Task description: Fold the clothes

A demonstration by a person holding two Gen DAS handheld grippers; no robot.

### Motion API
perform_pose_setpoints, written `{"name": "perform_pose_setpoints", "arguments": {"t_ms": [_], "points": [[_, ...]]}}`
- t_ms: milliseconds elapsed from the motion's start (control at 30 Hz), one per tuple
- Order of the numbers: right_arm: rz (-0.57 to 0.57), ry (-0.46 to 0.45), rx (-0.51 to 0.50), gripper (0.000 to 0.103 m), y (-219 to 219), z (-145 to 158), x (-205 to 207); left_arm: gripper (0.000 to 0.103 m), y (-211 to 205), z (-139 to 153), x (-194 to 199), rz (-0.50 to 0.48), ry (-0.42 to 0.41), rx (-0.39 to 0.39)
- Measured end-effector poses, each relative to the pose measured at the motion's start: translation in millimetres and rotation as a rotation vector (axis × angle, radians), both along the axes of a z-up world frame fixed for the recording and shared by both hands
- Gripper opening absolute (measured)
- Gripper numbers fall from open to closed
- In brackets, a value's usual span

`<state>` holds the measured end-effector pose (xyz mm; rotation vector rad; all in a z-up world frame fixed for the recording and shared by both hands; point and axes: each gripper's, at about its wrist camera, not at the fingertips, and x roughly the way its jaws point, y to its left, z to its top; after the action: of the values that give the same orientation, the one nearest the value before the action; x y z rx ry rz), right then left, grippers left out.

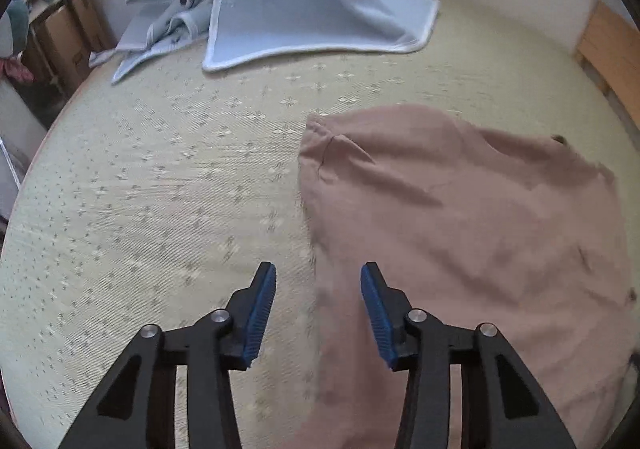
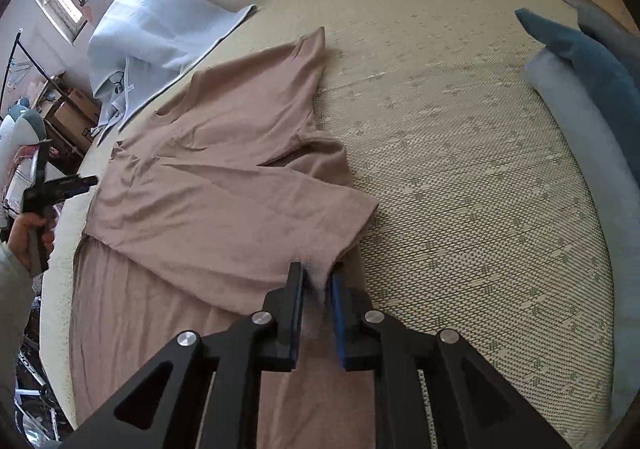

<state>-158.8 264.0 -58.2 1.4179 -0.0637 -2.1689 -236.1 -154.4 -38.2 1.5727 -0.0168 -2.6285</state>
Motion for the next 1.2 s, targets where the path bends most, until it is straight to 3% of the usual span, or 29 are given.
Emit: {"name": "perform_pose_setpoints", "arguments": {"t_ms": [100, 267, 467, 567, 633, 733, 800, 1067, 1200], "points": [[0.008, -0.001, 0.009, 0.015, -4.2, -3.3, -1.1, 0.053, 11.8, 9.3, 46.0, -0.122, 0.061, -0.062], [-0.015, -0.009, -0.004, 0.015, -0.7, -4.7, -2.6, 0.054, 38.9, -6.0, 93.3, -0.251, 0.114, -0.271], [-0.016, 0.009, -0.004, 0.015, -4.0, 0.1, -0.2, 0.054, 55.0, -35.7, 88.9, -0.331, 0.091, -0.397], [-0.017, 0.007, 0.001, 0.015, -4.2, -0.2, -1.0, 0.051, 60.8, -41.0, 86.0, -0.357, 0.094, -0.423], [-0.017, 0.005, 0.001, 0.015, -1.2, -0.1, -2.3, 0.023, 59.4, -42.4, 83.3, -0.344, 0.097, -0.410], [-0.013, 0.006, -0.001, 0.015, 2.4, 1.3, -3.1, 0.006, 54.9, -40.7, 80.6, -0.312, 0.113, -0.353], [-0.015, 0.012, -0.008, 0.017, 4.9, 3.6, -4.2, 0.004, 50.6, -38.3, 80.9, -0.284, 0.124, -0.301], [-0.033, 0.032, -0.067, 0.044, 20.3, 11.9, -21.8, 0.003, 6.0, -34.3, 82.3, -0.089, 0.134, 0.012], [0.033, 0.043, 0.004, 0.044, 3.6, -0.3, -39.2, 0.001, -5.7, -35.1, 87.9, -0.026, 0.141, 0.083]]}}
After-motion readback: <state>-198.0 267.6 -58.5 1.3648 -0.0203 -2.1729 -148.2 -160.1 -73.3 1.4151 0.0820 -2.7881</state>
